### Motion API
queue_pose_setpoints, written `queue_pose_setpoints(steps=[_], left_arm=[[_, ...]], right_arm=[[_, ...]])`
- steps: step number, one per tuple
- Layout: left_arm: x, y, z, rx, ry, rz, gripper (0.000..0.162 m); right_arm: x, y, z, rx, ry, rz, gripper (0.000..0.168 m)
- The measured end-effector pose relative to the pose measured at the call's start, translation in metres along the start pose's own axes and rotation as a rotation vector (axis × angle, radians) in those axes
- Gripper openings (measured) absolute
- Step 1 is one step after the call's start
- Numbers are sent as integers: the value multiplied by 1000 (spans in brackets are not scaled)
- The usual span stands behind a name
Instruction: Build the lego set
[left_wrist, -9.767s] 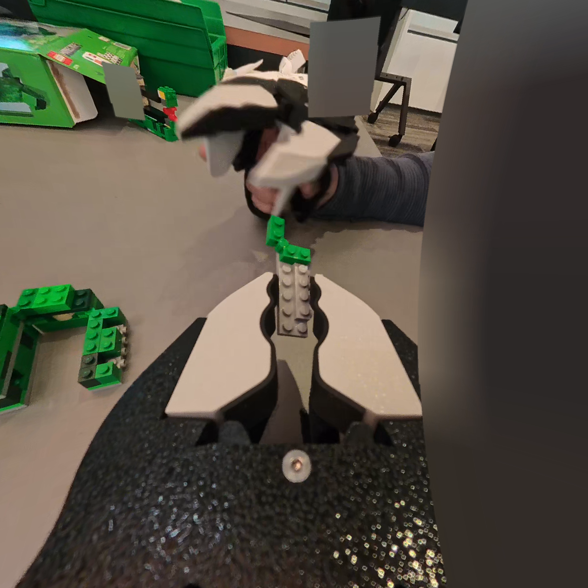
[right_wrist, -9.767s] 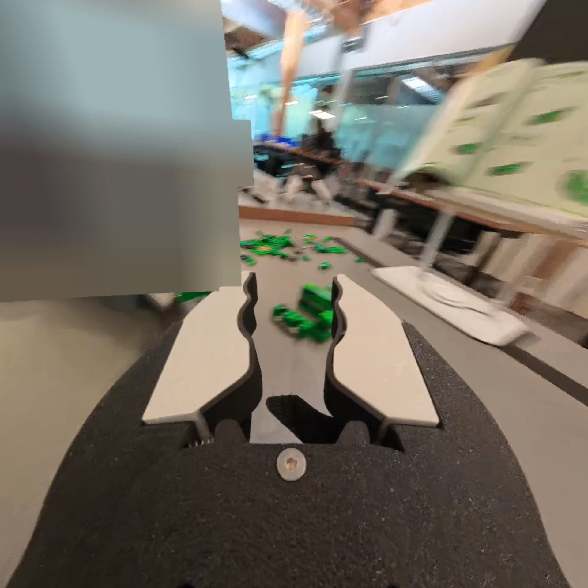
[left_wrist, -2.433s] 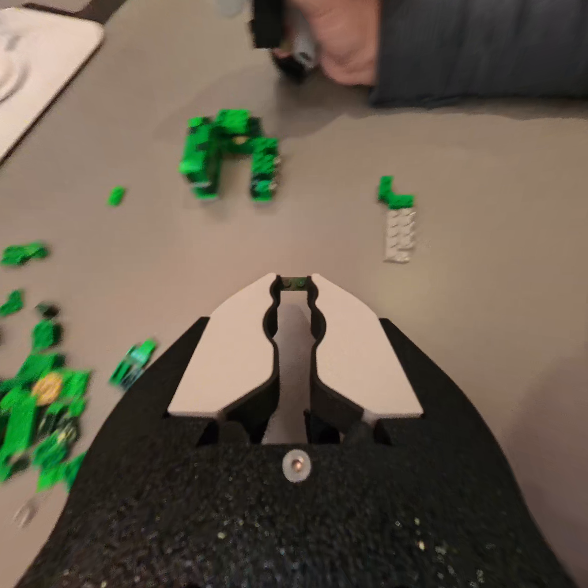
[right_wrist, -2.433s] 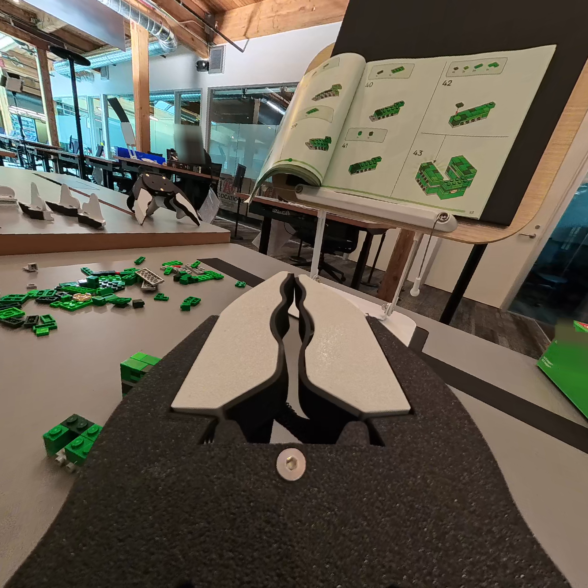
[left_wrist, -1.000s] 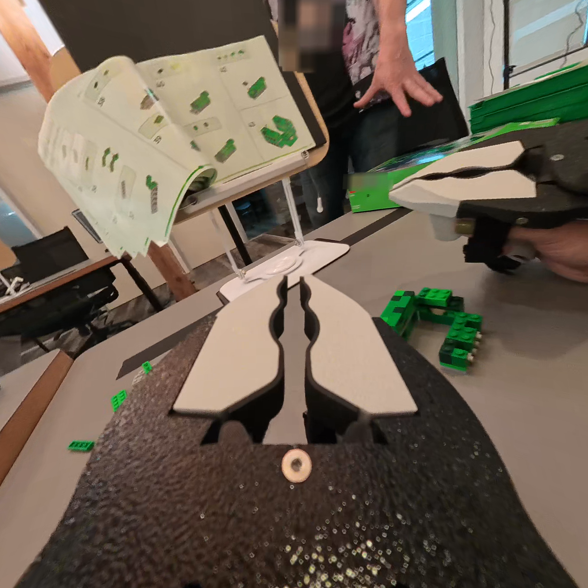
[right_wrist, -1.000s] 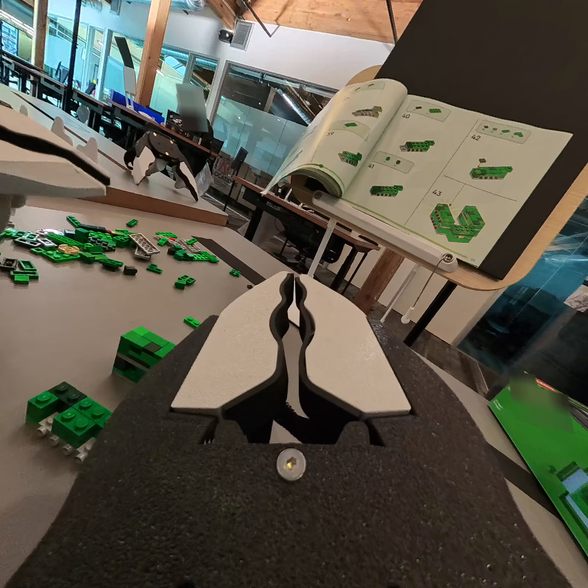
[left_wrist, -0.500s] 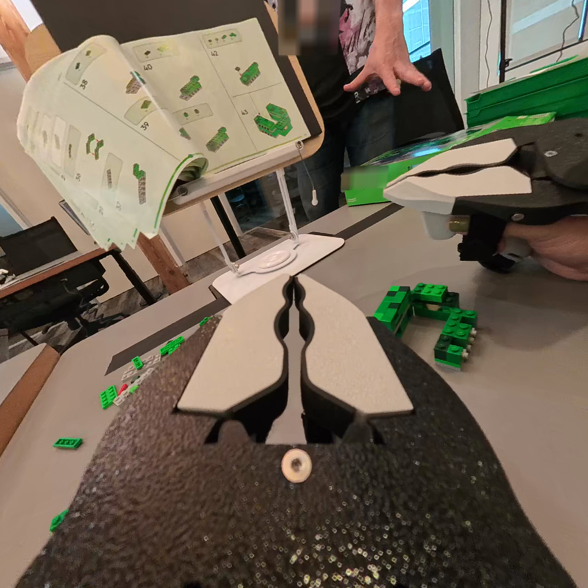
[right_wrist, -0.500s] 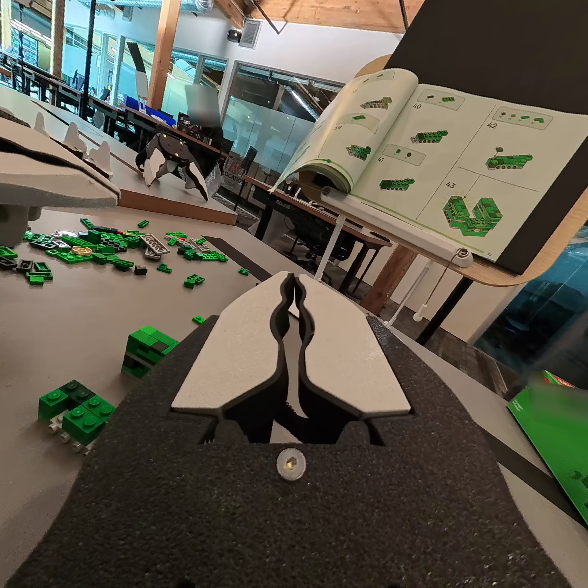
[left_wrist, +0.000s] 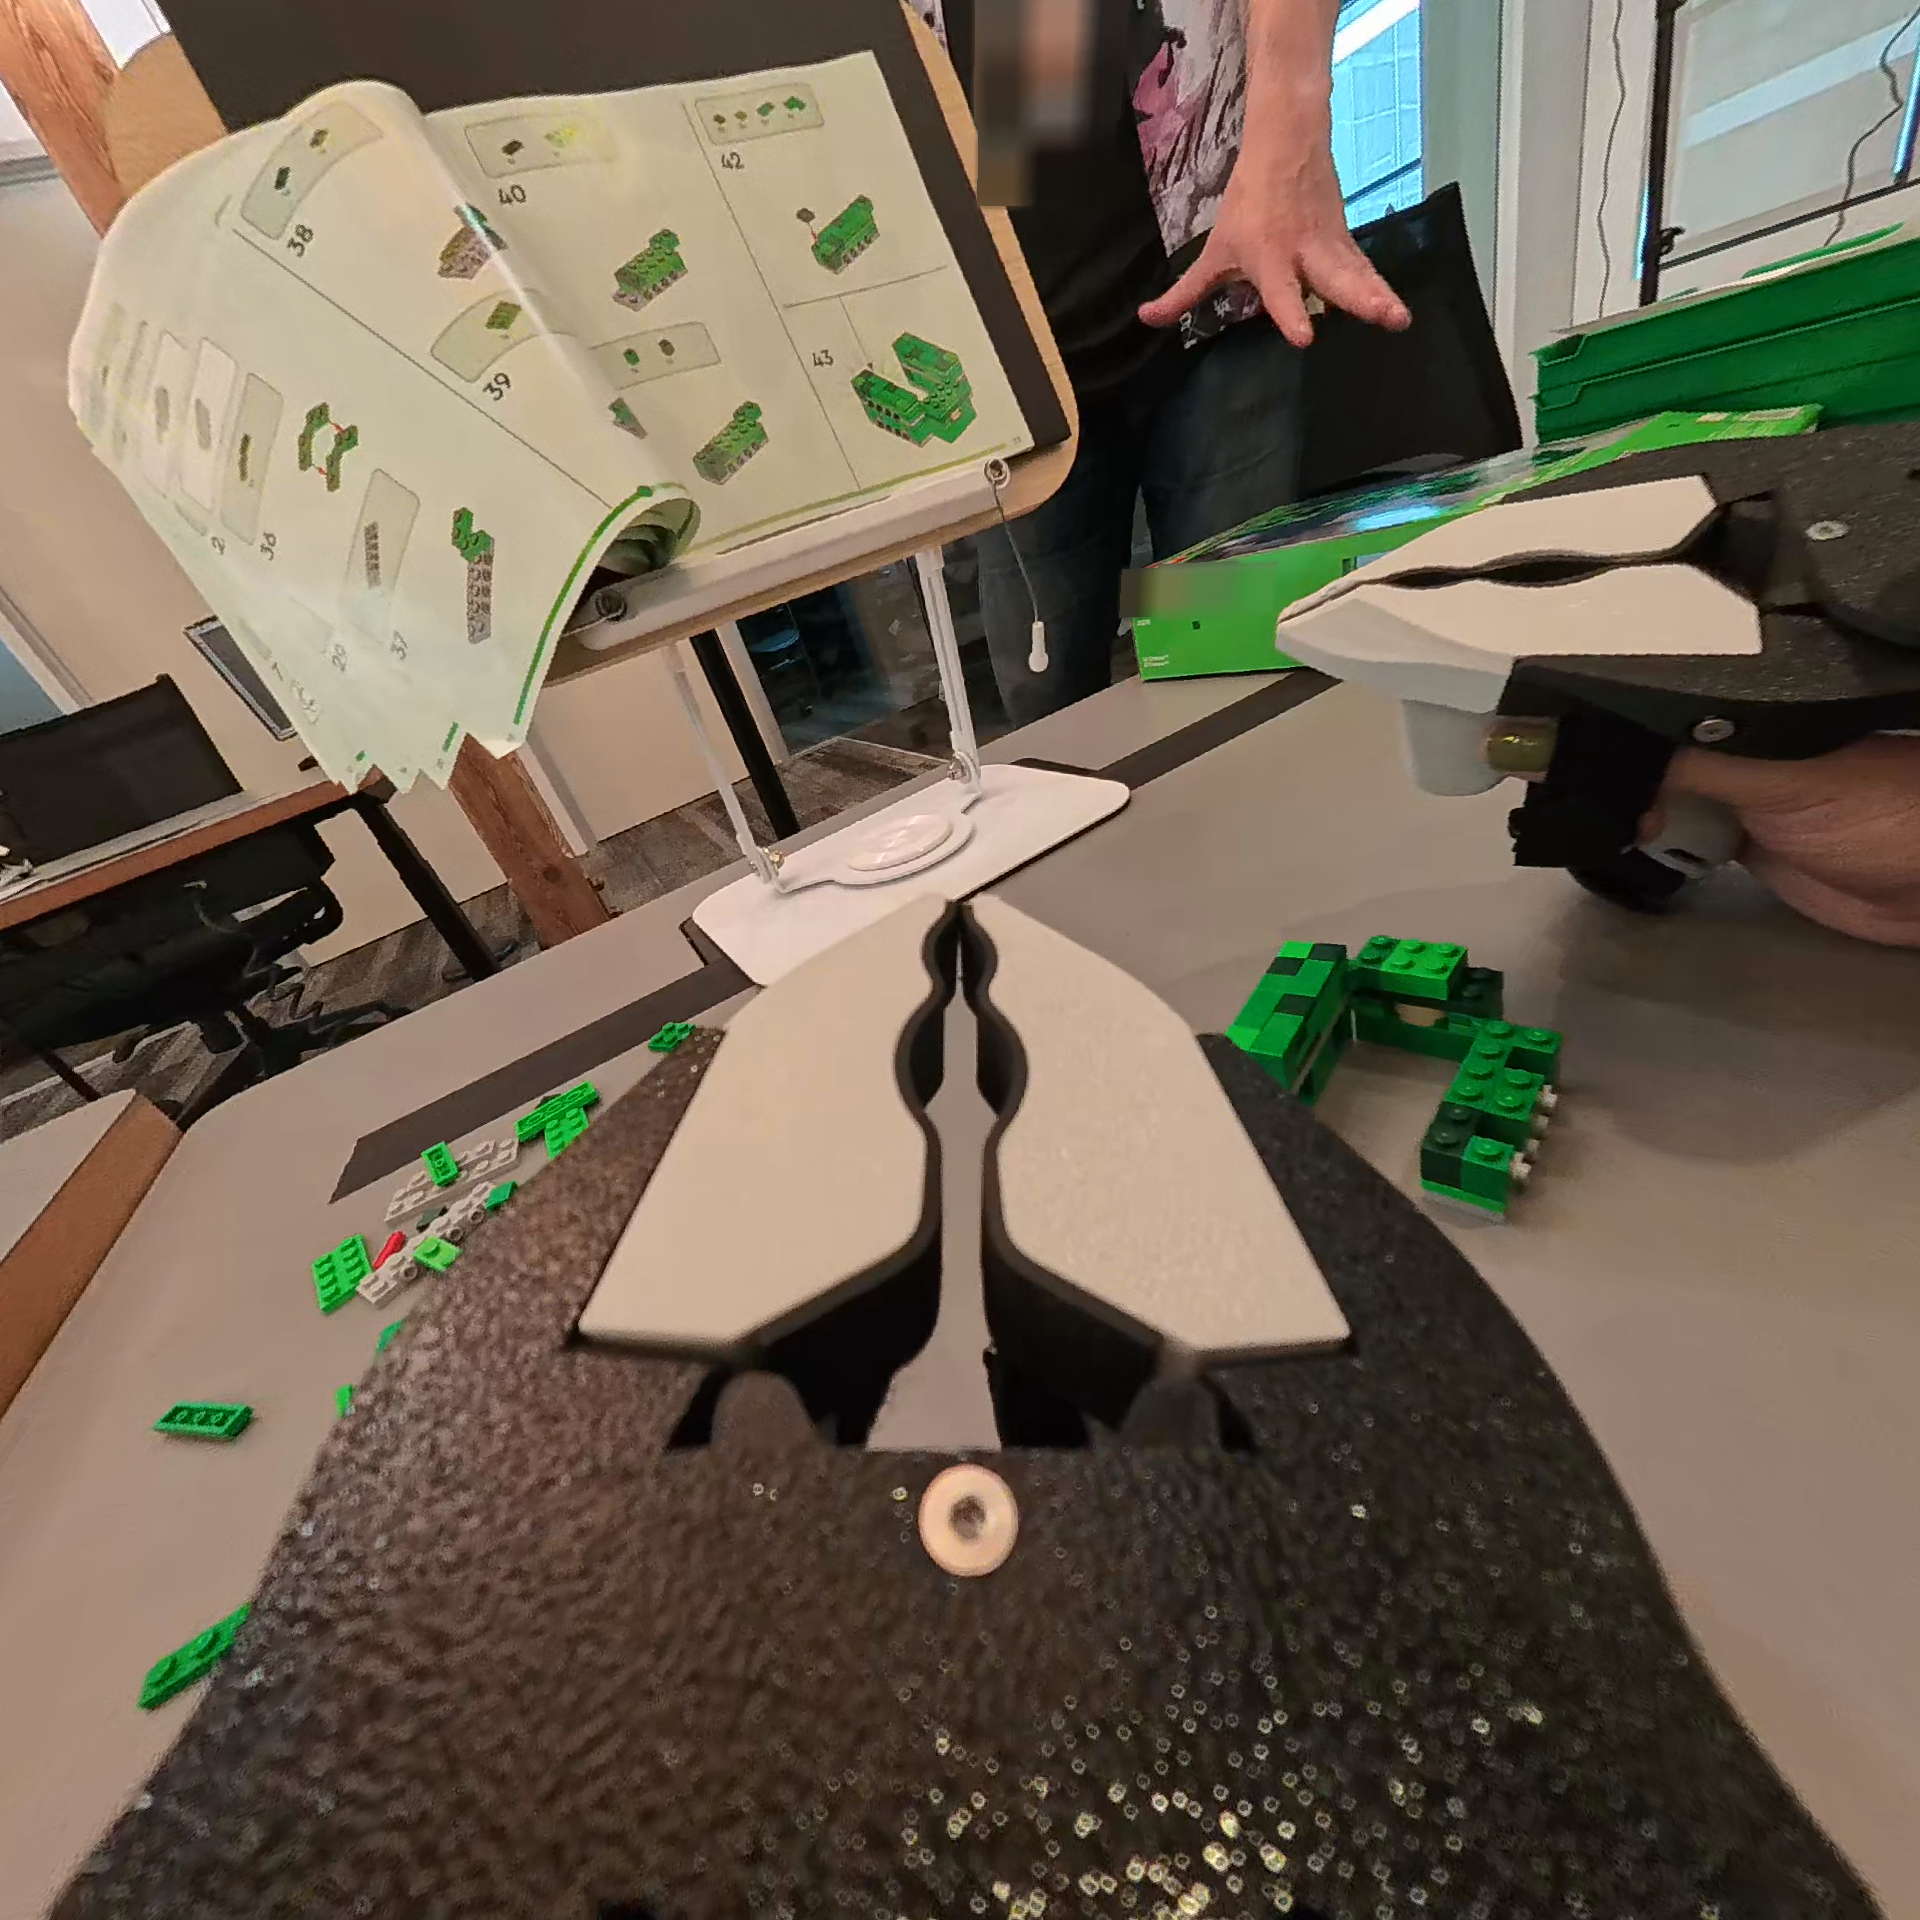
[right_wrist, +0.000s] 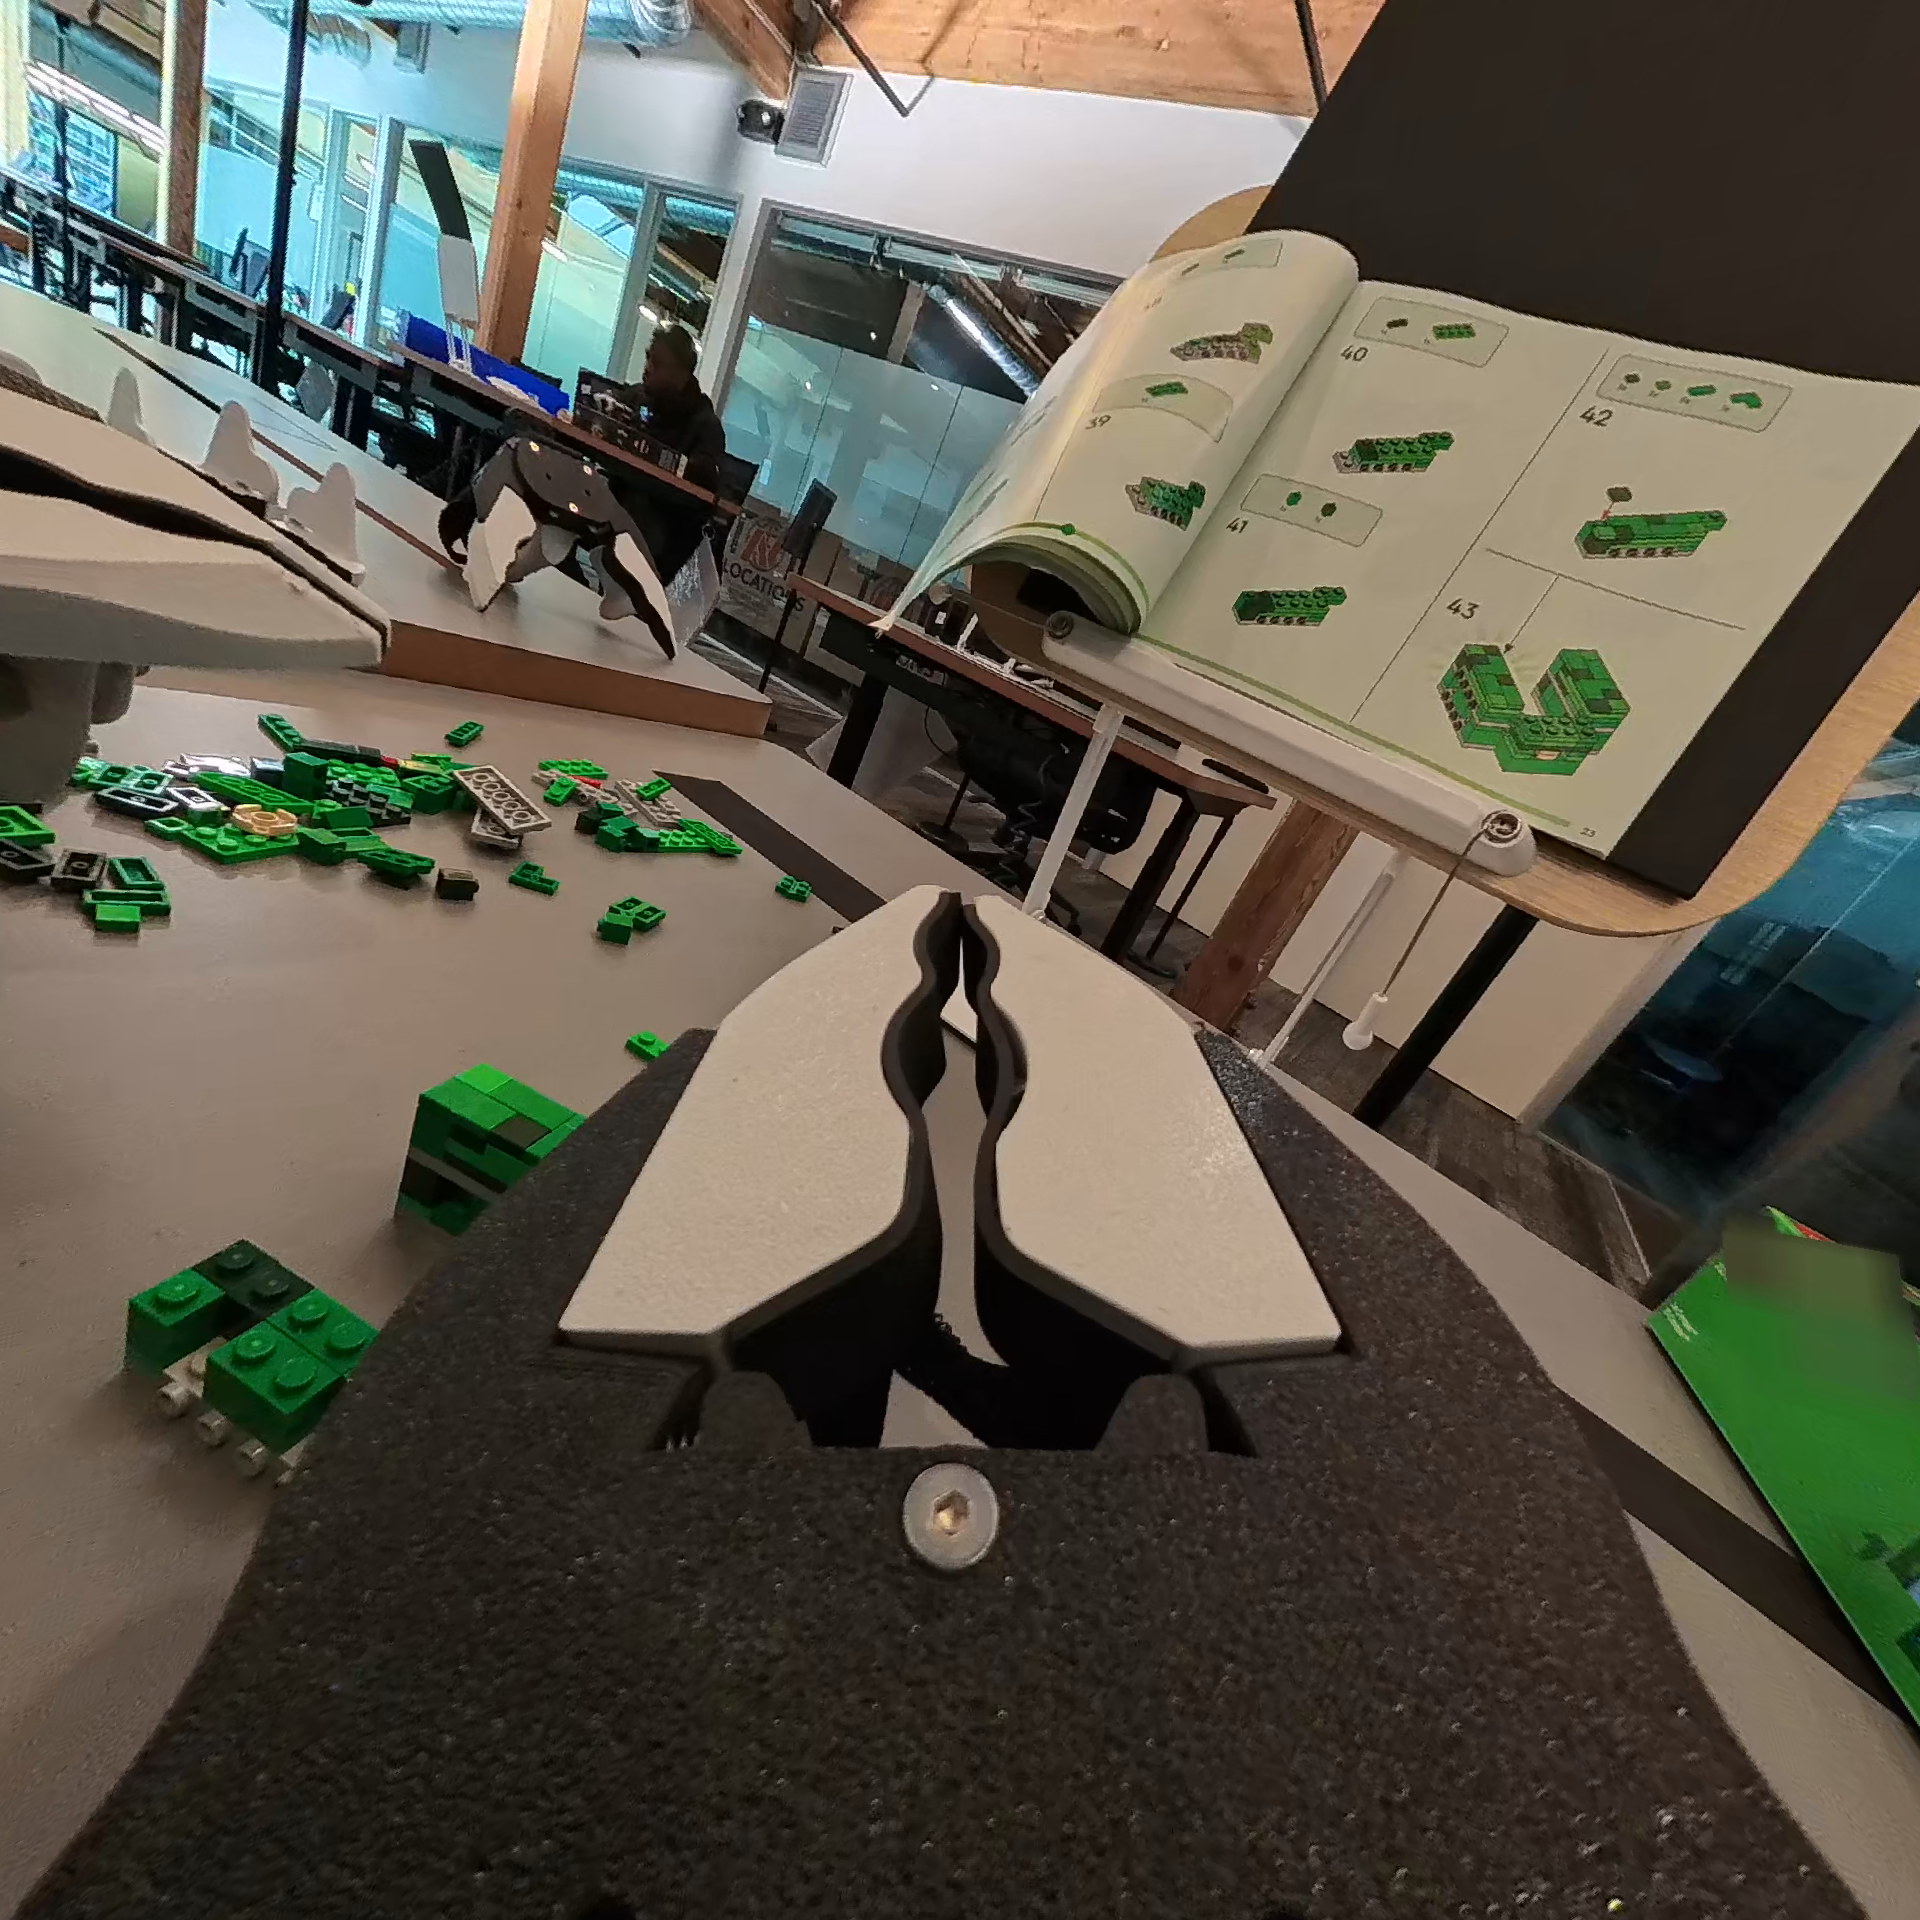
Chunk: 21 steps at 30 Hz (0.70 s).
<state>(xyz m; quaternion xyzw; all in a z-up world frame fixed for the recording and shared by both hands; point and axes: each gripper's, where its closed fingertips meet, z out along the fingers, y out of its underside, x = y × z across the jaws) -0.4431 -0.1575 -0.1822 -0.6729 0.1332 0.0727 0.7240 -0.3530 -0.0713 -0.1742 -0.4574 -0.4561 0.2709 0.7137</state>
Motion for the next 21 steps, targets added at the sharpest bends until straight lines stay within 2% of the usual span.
queue_pose_setpoints(steps=[21], left_arm=[[-6, -1, -2, 11, -20, -43, 0]], right_arm=[[0, 0, 0, 2, 1, -1, 0]])
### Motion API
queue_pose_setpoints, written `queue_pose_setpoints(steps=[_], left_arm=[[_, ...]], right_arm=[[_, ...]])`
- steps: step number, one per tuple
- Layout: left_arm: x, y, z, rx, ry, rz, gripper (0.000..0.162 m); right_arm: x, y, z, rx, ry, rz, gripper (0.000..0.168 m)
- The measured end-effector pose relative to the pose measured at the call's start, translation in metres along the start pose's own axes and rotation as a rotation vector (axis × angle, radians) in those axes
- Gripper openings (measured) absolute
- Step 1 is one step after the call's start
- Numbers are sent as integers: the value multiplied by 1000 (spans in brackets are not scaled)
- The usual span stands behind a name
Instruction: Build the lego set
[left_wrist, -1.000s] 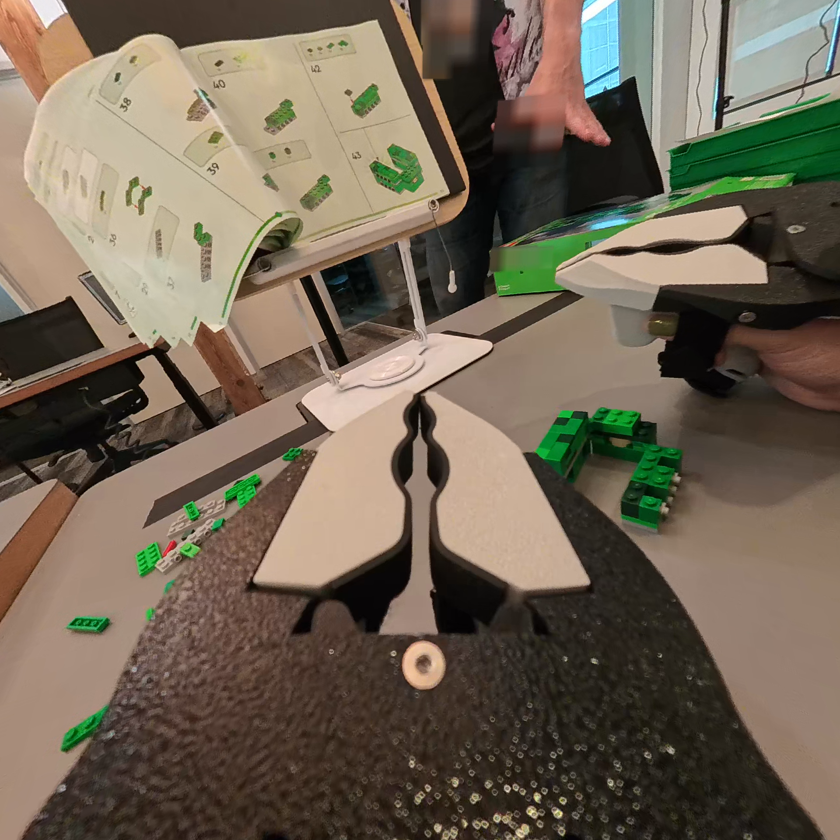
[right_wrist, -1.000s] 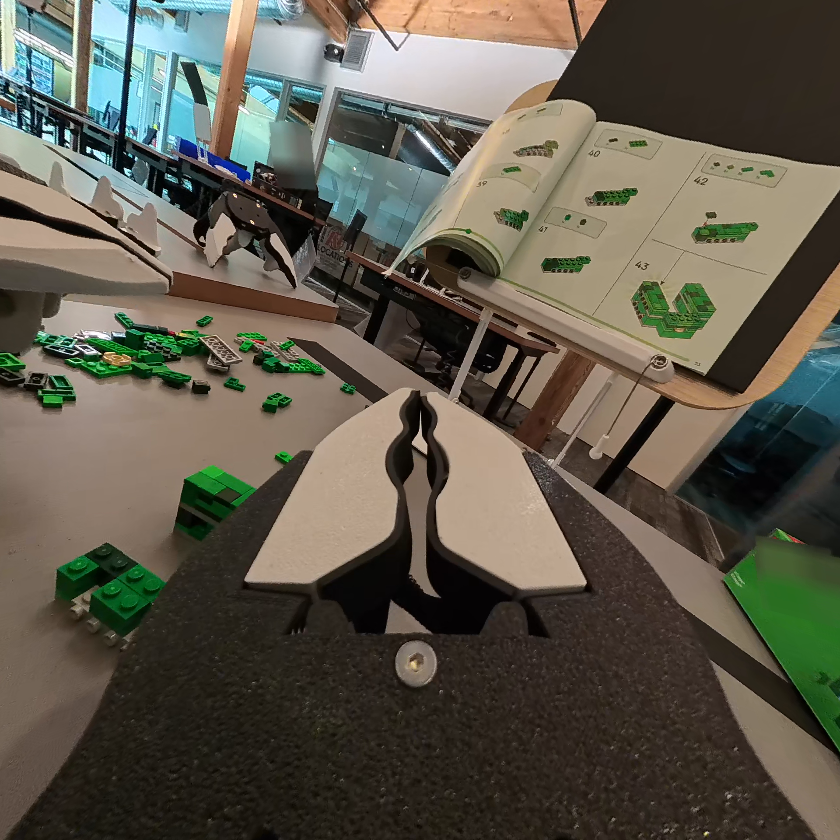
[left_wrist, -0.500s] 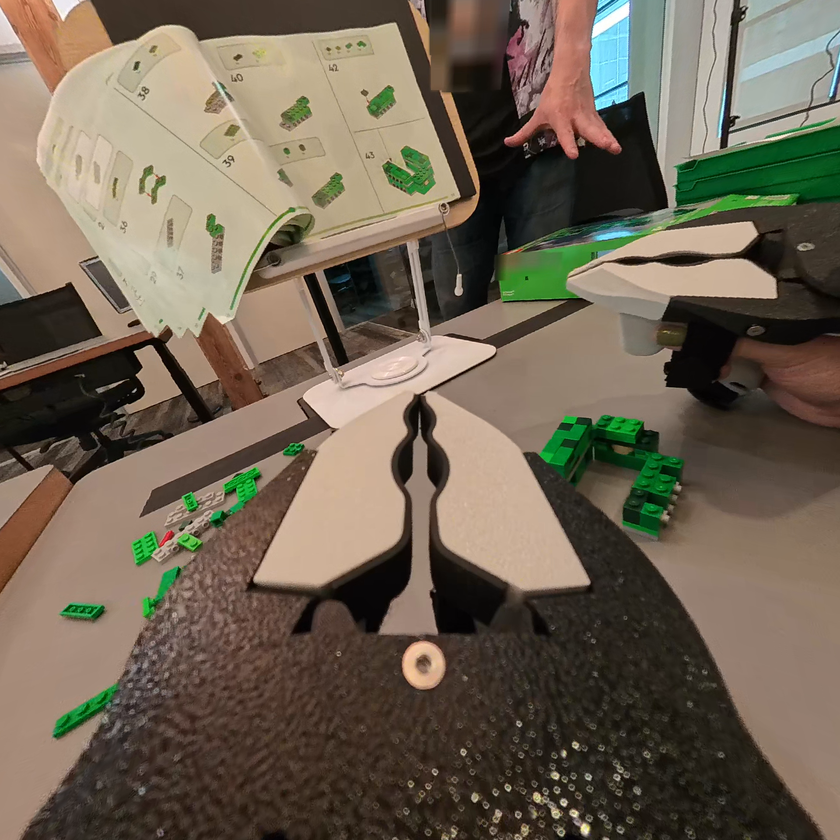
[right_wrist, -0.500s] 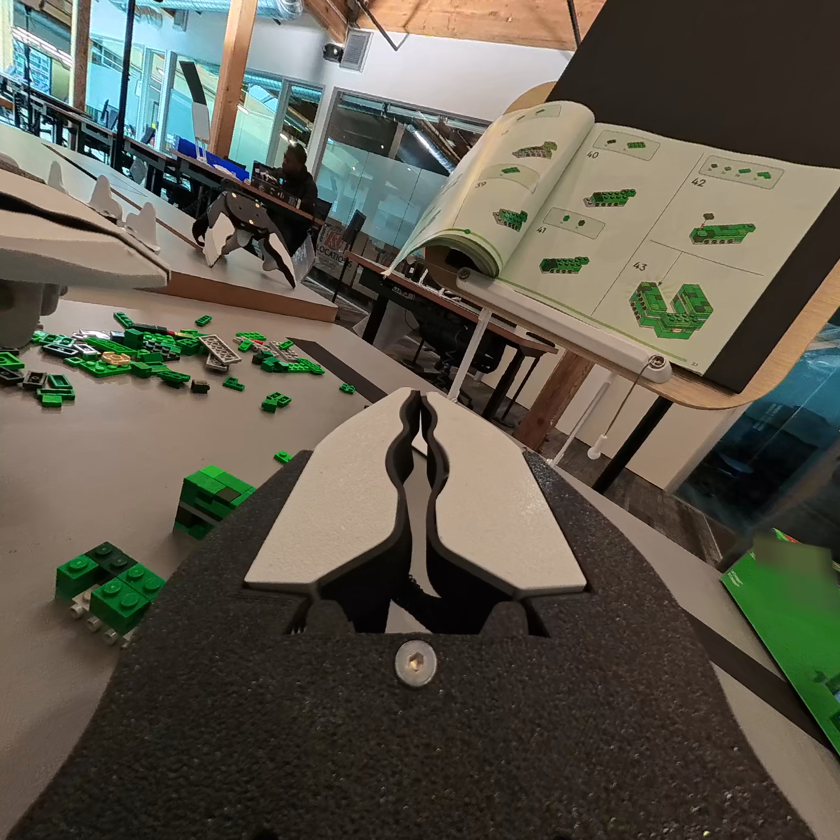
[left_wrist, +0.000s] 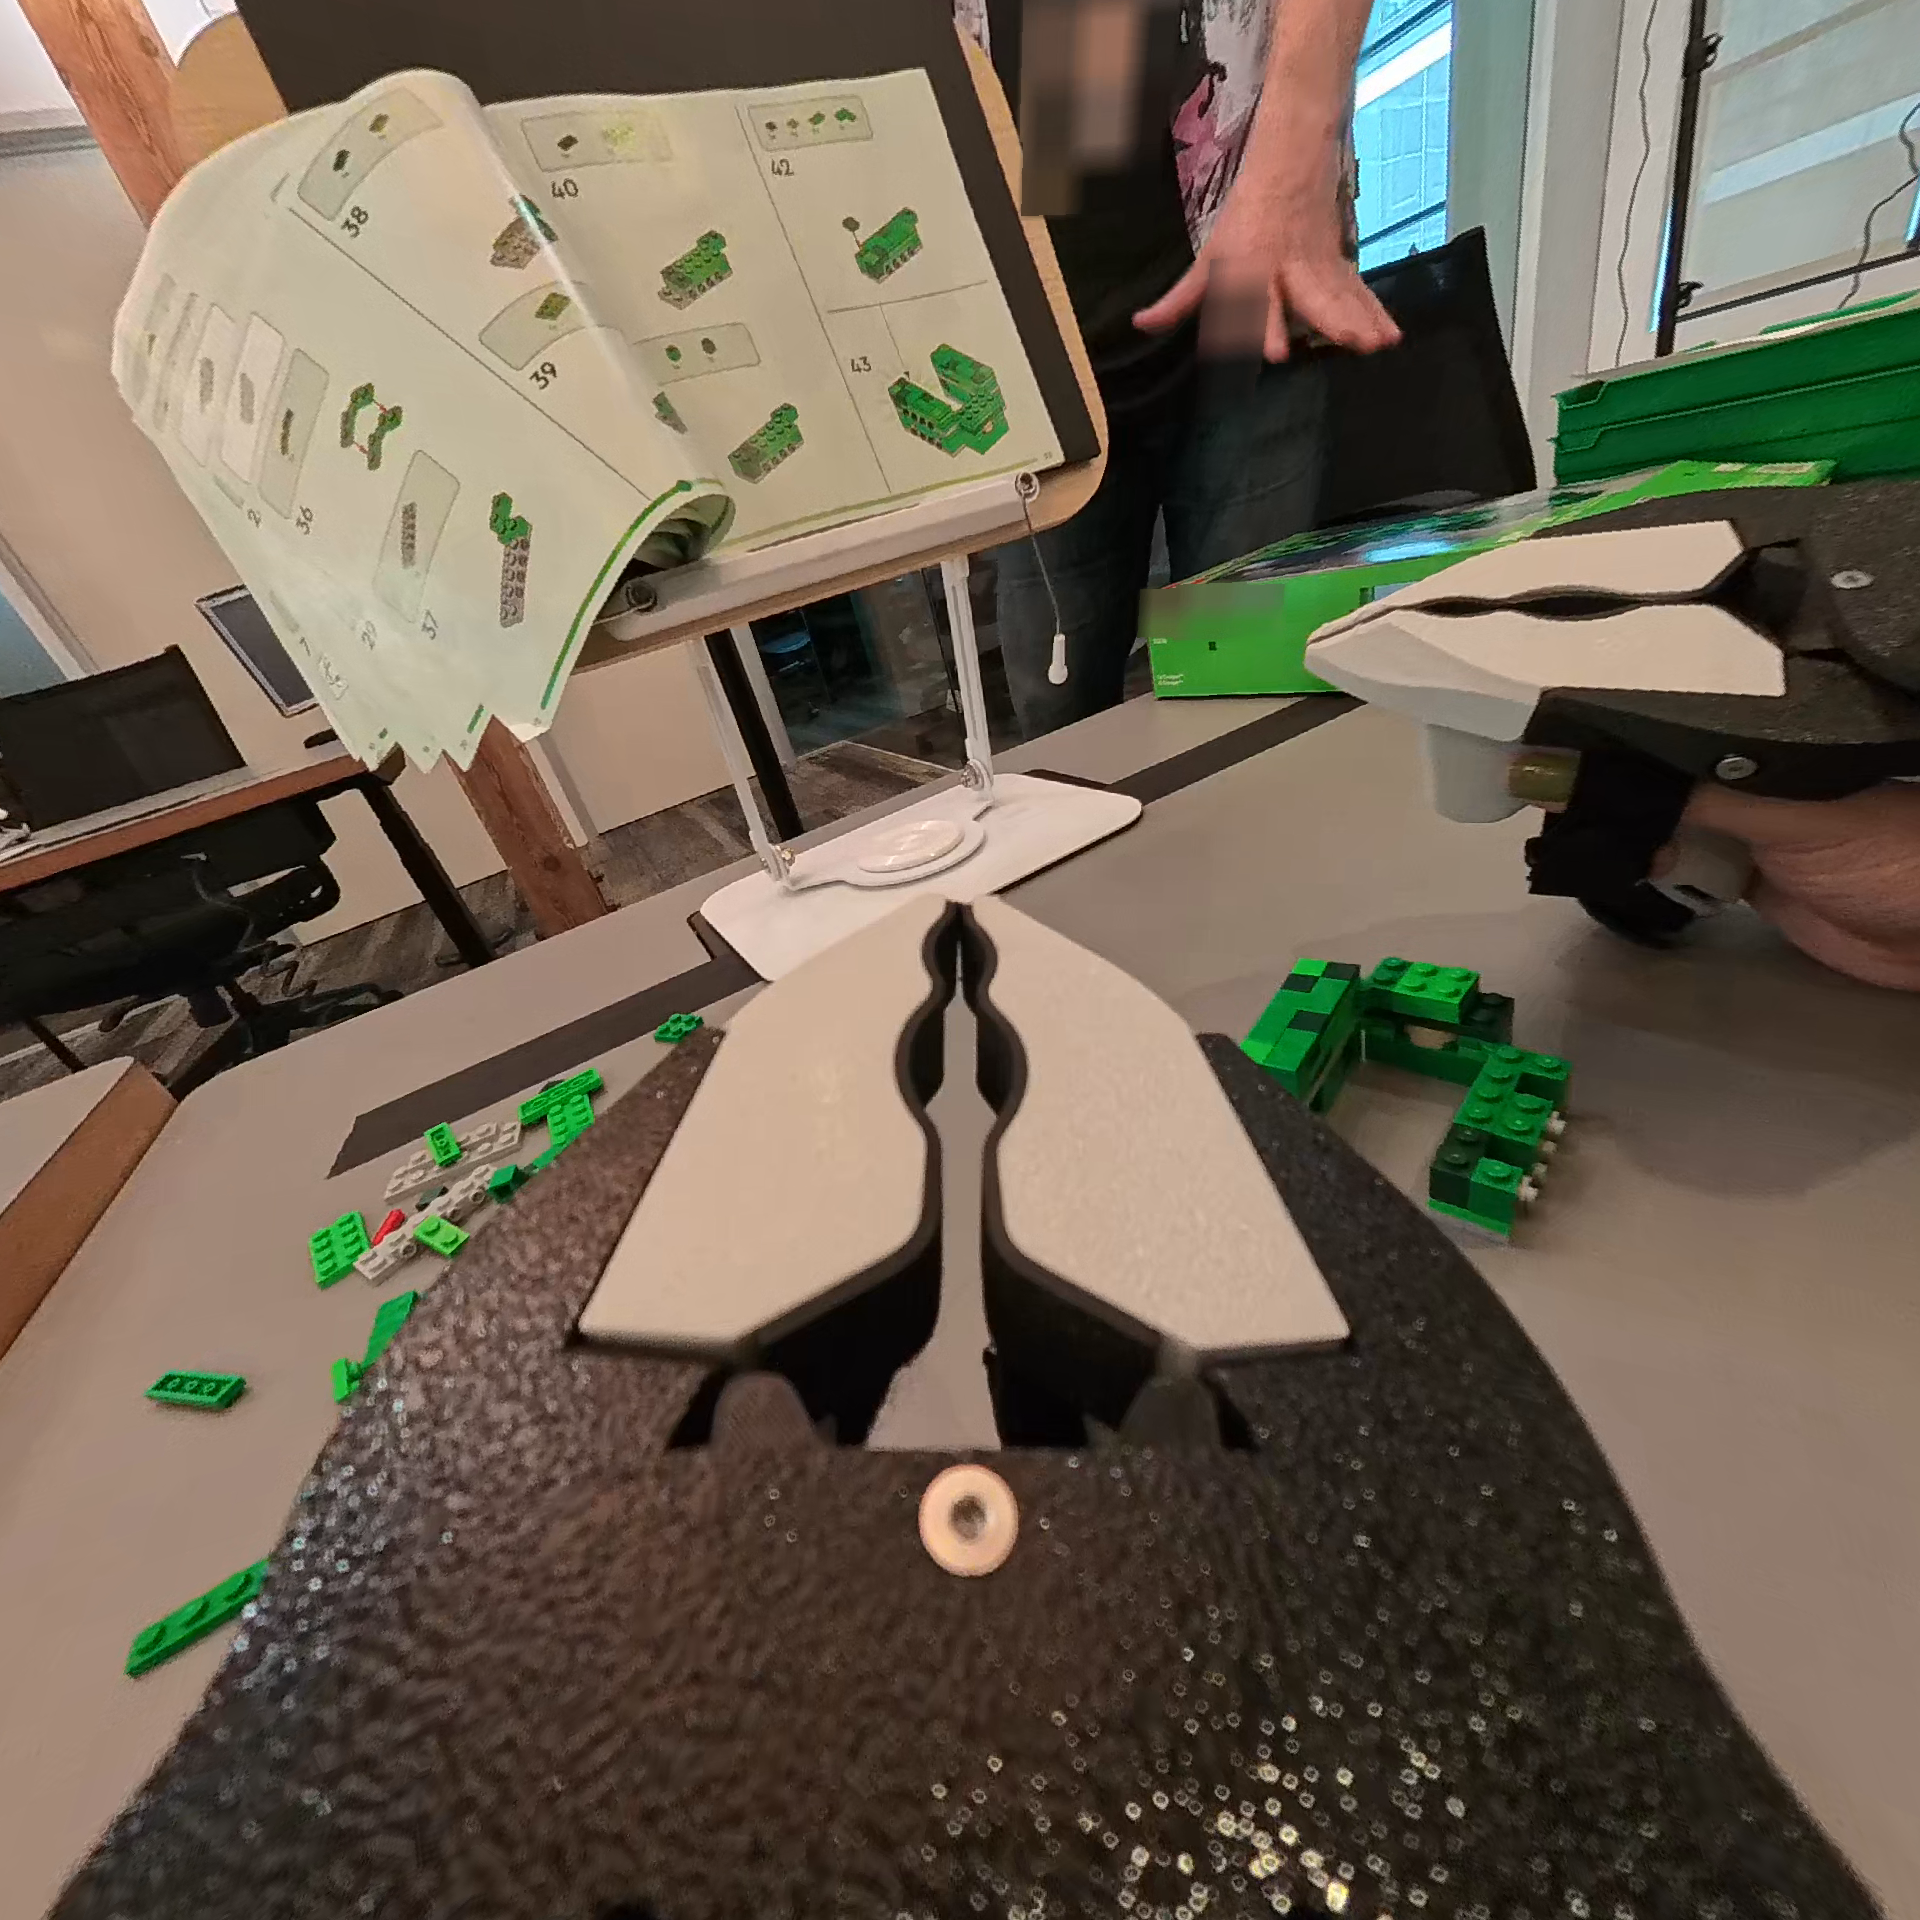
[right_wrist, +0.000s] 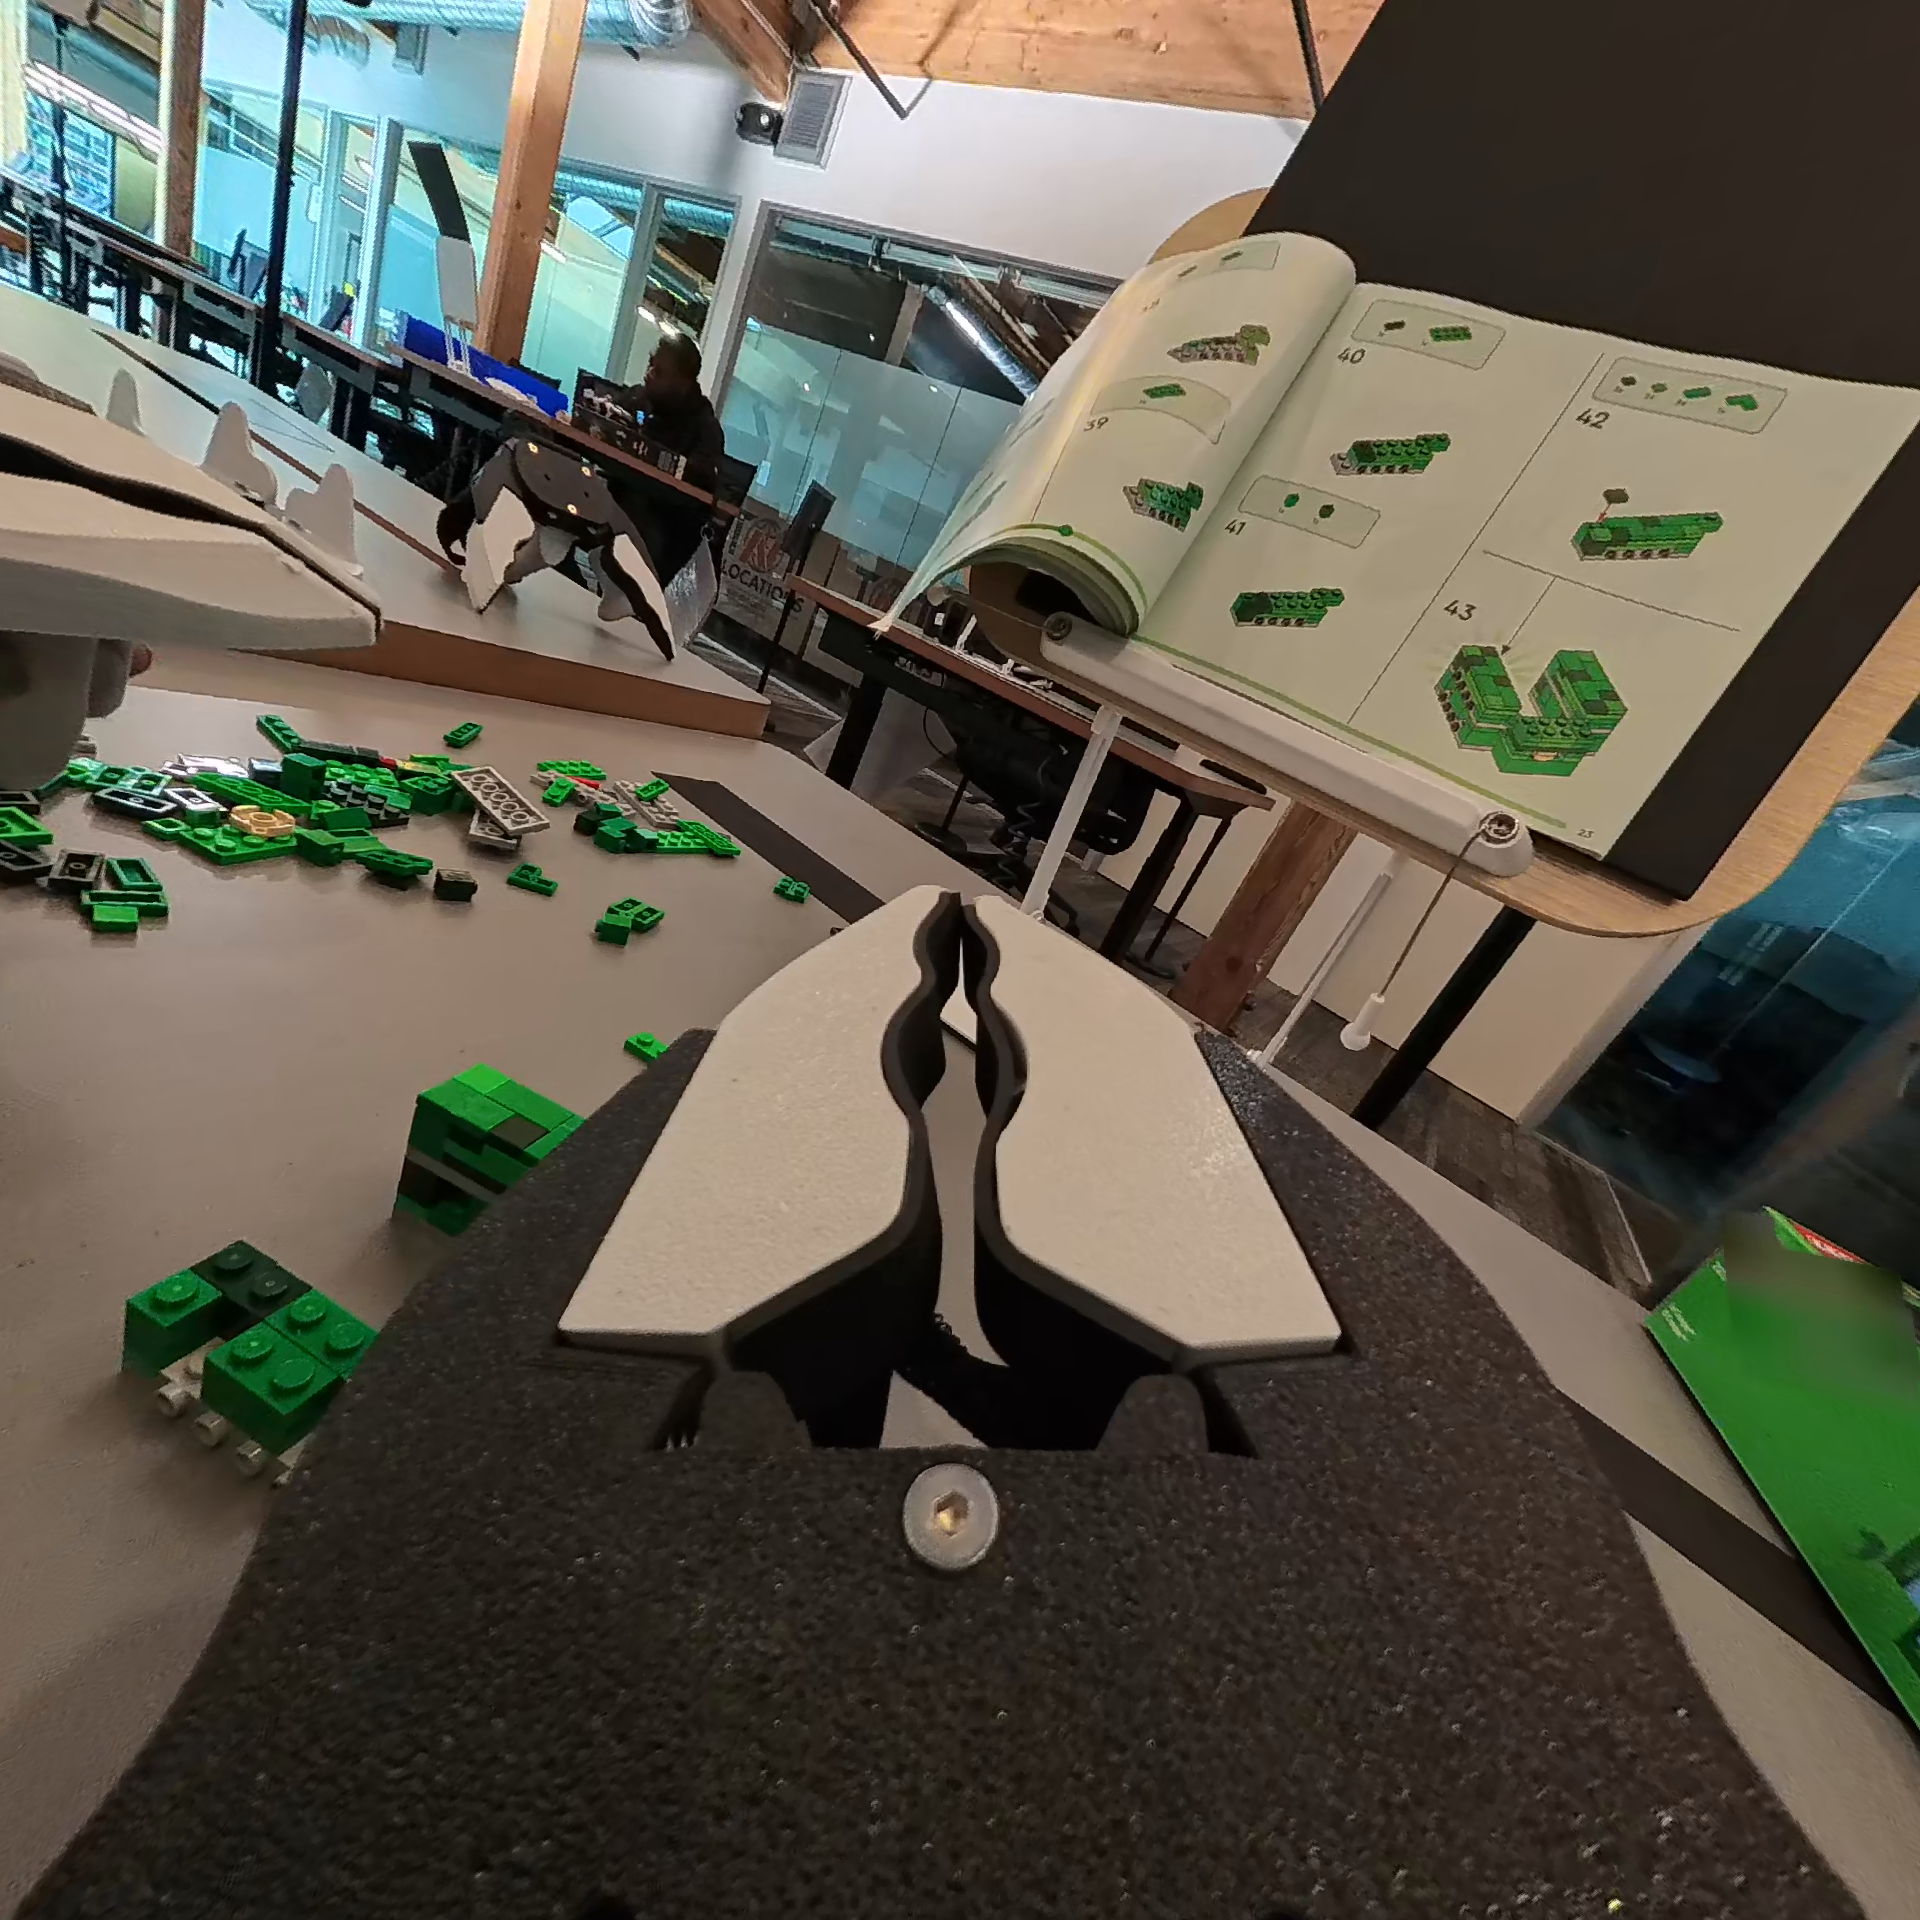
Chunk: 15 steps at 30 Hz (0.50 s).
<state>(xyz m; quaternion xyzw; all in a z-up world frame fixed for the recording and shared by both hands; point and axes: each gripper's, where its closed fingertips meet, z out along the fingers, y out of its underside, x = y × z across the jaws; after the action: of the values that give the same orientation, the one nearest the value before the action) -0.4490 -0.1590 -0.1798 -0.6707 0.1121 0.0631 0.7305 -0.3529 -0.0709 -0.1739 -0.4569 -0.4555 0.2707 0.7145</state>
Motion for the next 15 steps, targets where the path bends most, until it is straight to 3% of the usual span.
queue_pose_setpoints(steps=[10, 15], left_arm=[[-10, 5, 3, -36, -87, 21, 0], [-11, 0, 4, -11, -114, 60, 13]], right_arm=[[12, -1, 0, 10, 72, 7, 6], [23, 0, -2, 3, 137, -1, 7]])
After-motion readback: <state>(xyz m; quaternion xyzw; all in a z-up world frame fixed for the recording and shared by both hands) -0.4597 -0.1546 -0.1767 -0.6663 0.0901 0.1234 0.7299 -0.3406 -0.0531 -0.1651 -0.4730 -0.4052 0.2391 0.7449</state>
